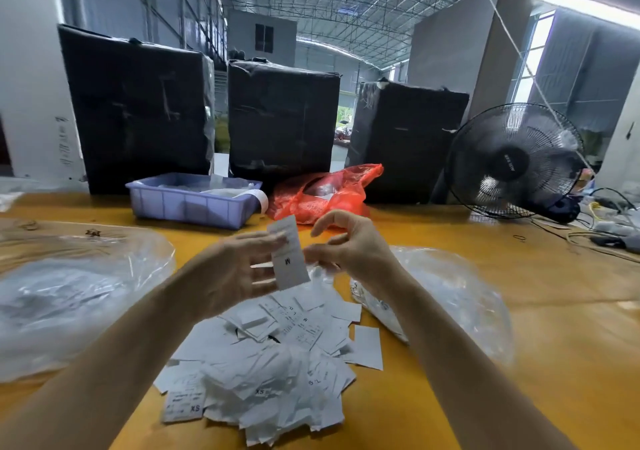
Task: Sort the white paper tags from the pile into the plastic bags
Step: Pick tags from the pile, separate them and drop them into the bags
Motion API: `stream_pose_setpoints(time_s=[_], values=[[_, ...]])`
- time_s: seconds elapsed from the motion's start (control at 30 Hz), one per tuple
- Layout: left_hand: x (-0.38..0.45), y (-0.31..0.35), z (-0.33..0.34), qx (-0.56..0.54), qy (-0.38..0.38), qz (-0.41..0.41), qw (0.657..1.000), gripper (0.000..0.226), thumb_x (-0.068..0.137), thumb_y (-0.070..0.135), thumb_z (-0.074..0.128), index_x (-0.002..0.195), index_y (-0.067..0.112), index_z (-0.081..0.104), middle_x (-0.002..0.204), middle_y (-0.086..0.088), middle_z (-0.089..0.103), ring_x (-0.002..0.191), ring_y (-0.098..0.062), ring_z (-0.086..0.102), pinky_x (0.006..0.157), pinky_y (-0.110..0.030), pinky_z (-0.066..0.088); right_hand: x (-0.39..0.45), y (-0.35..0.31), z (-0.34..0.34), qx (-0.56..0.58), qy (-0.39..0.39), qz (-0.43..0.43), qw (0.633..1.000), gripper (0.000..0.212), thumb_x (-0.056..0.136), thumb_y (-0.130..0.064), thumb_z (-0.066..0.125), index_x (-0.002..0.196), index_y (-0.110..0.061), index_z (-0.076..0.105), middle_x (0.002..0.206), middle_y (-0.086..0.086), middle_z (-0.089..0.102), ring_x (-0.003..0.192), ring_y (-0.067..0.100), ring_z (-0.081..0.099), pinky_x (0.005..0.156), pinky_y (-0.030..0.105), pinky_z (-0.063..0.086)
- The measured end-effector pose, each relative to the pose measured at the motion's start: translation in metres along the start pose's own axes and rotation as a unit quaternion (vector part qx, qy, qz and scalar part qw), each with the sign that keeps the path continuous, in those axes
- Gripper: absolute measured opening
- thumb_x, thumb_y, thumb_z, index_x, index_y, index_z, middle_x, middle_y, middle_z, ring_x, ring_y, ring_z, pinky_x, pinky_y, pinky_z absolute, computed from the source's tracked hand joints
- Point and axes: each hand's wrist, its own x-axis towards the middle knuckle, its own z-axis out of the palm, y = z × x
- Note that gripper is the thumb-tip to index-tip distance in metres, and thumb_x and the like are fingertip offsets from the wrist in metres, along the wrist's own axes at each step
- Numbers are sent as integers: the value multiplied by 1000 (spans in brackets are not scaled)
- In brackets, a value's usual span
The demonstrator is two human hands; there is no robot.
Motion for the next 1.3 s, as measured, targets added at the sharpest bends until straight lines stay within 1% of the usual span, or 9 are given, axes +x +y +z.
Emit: stream_pose_setpoints(time_s=[0.1, 0.23, 0.37, 0.63, 0.8, 0.97, 1.07, 1.17, 1.3], values=[[0, -7, 3, 128, 19, -17, 991, 24, 64, 21, 74, 83, 6, 76, 96, -17, 73, 85, -24, 70, 75, -29, 58, 1, 5, 16, -33, -41, -21, 998, 17, 81, 7, 65, 78, -10, 65, 76, 24, 67, 61, 20, 61, 57, 29, 52], [0, -7, 5, 168, 88, 6, 982, 32, 60, 23, 76, 86, 3, 74, 87, -13, 74, 75, -15, 71, 65, -20, 57, 4, 8, 20, 44, -80, 41, 995, 22, 94, -1, 46, 89, 7, 66, 83, 14, 69, 78, 25, 66, 69, 27, 58], [4, -10, 3, 158, 162, 26, 974, 18, 73, 17, 76, 85, 4, 73, 79, -9, 74, 76, -17, 67, 73, -26, 55, 3, 8, 20, 137, -116, 69, 981, 32, 81, -30, 64, 92, 0, 70, 88, 10, 73, 86, 22, 70, 78, 30, 58], [6, -10, 4, 115, 199, 46, 972, 28, 82, 26, 66, 90, -1, 72, 83, -11, 74, 67, -14, 70, 55, -16, 52, 5, 9, 21, 158, -14, 103, 982, 8, 88, -16, 63, 85, -10, 68, 74, 2, 71, 70, 15, 69, 60, 27, 57], [5, -6, 4, -5, 231, 40, 972, 10, 80, -9, 64, 88, -4, 67, 71, -10, 70, 56, -13, 66, 52, -18, 54, 7, 18, 17, 68, 113, 59, 989, 14, 91, -11, 59, 96, -24, 61, 87, 11, 63, 70, 22, 65, 48, 28, 54], [4, -5, 8, -65, 235, 60, 968, 36, 72, -18, 65, 99, 5, 57, 82, -13, 67, 73, -22, 64, 62, -26, 55, 3, 16, 18, -46, 71, 14, 996, 35, 92, 3, 45, 91, -25, 66, 84, 3, 61, 59, 15, 64, 45, 19, 50], [6, -7, 8, -99, 239, 69, 963, 47, 74, -19, 63, 108, 11, 52, 99, -17, 60, 81, -25, 61, 64, -30, 51, 1, 13, 24, -61, -33, 85, 994, 11, 89, -26, 63, 84, -19, 70, 86, -3, 68, 68, 11, 66, 57, 21, 53], [8, -12, 10, -99, 245, 77, 961, 39, 77, -15, 62, 105, 12, 55, 97, -14, 60, 82, -22, 62, 62, -29, 50, -1, 13, 31, -33, -93, 104, 990, 35, 64, -56, 67, 83, -26, 72, 85, -7, 73, 75, 4, 66, 69, 25, 50], [9, -16, 13, -79, 243, 82, 963, 10, 79, -2, 67, 82, 7, 62, 66, -5, 68, 59, -11, 67, 60, -23, 52, 0, 14, 36, 49, -35, 69, 996, 19, 73, -27, 75, 84, -12, 75, 70, -4, 71, 61, 1, 61, 55, 16, 46]])
